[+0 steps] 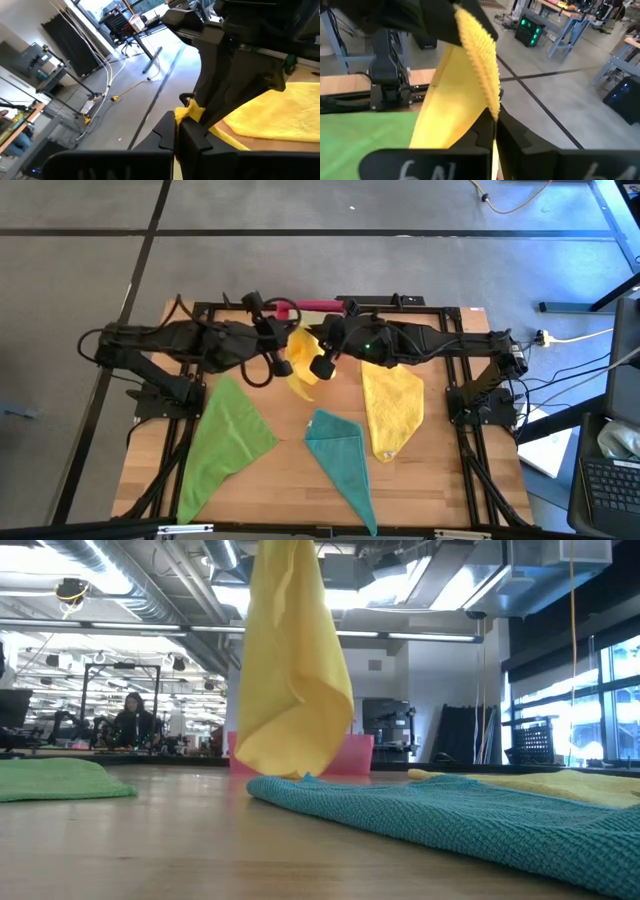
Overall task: Fold microfiber towels
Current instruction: Fold the left yellow microfiber cloth
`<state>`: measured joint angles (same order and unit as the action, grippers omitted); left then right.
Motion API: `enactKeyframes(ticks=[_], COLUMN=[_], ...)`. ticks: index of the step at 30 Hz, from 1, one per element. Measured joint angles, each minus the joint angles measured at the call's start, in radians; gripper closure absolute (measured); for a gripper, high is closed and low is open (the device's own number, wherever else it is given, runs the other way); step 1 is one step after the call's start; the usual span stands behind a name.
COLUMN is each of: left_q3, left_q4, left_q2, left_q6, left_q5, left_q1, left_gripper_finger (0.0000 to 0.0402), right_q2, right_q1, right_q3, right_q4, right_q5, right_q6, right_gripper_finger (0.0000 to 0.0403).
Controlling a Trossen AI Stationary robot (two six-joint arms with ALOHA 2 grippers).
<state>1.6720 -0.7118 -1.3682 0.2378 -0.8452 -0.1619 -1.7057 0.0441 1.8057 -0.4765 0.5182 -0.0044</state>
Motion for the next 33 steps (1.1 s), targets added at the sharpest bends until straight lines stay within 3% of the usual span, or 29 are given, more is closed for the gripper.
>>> enactKeyframes(ticks=[12, 19, 24, 33], left_q3=[0.105, 0.112, 0.147, 0.177], left_q4=[-0.075, -0.070, -0.072, -0.084], left_q2=[-0.002, 0.006, 0.006, 0.004], left_q6=[-0.002, -0.001, -0.001, -0.001], left_q5=[0.007, 0.009, 0.013, 0.015], left_q1=[-0.002, -0.002, -0.002, -0.002], left_gripper_finger=[0.0401, 0.0401, 0.0401, 0.0401], right_q2=[0.000, -0.008, -0.019, -0.026], right_q1=[-0.004, -0.005, -0.005, -0.005], right_q3=[-0.001, -0.006, -0.043, -0.116], right_q4=[0.088, 0.054, 0.039, 0.093], right_q5=[-0.021, -0.023, -0.087, -0.094], right_q6=[0.004, 0.136, 0.250, 0.316], right_gripper_finger=[0.0382, 0.0317, 0.0270, 0.0256])
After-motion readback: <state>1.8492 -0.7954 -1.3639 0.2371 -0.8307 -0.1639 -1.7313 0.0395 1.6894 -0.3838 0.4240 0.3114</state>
